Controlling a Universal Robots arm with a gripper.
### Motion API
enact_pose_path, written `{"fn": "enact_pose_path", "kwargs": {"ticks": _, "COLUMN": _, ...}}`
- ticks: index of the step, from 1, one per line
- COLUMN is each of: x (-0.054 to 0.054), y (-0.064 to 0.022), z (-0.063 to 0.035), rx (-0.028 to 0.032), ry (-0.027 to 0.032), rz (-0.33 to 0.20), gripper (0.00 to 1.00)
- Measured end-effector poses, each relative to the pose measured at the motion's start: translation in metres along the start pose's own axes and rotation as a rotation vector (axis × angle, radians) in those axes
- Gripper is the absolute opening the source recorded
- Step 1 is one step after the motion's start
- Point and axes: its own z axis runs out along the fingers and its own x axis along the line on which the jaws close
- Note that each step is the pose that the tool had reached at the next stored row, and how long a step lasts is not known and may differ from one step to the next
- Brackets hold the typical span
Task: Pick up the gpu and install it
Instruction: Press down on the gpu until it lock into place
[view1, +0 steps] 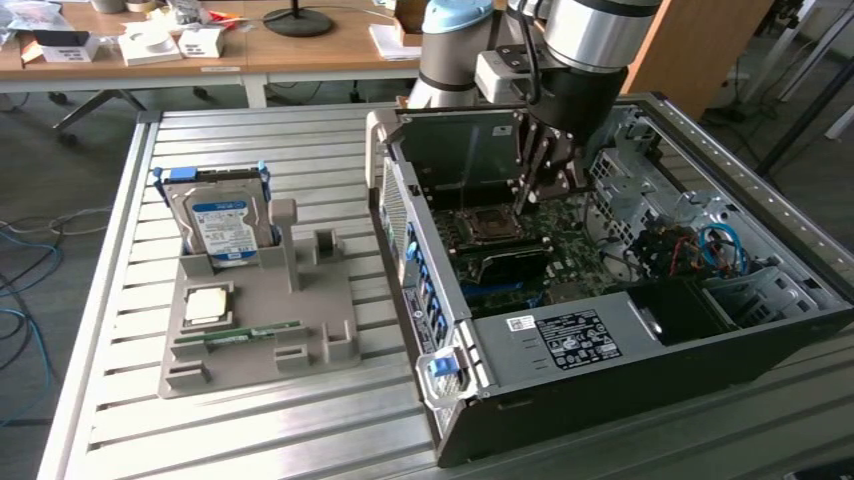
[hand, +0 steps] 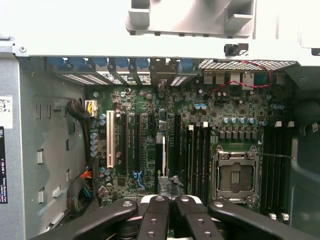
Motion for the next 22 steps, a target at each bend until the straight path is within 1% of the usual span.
{"fn": "enact_pose_path", "kwargs": {"ticks": 3, "x": 0.000, "y": 0.0000, "z": 0.0000, "rx": 0.0000, "ry": 0.0000, "rz": 0.000, "gripper": 0.11}}
{"fn": "enact_pose_path", "kwargs": {"ticks": 5, "x": -0.002, "y": 0.0000, "z": 0.0001, "rx": 0.0000, "ry": 0.0001, "rz": 0.000, "gripper": 0.11}}
{"fn": "enact_pose_path", "kwargs": {"ticks": 9, "x": -0.008, "y": 0.0003, "z": 0.0010, "rx": 0.0000, "ry": -0.0018, "rz": 0.000, "gripper": 0.11}}
{"fn": "enact_pose_path", "kwargs": {"ticks": 12, "x": -0.009, "y": 0.0003, "z": 0.0014, "rx": 0.0000, "ry": -0.0026, "rz": 0.000, "gripper": 0.11}}
{"fn": "enact_pose_path", "kwargs": {"ticks": 15, "x": -0.009, "y": 0.0009, "z": 0.0059, "rx": 0.0001, "ry": -0.0046, "rz": 0.000, "gripper": 0.11}}
{"fn": "enact_pose_path", "kwargs": {"ticks": 22, "x": -0.008, "y": 0.0017, "z": 0.0187, "rx": -0.0001, "ry": -0.0047, "rz": 0.000, "gripper": 0.11}}
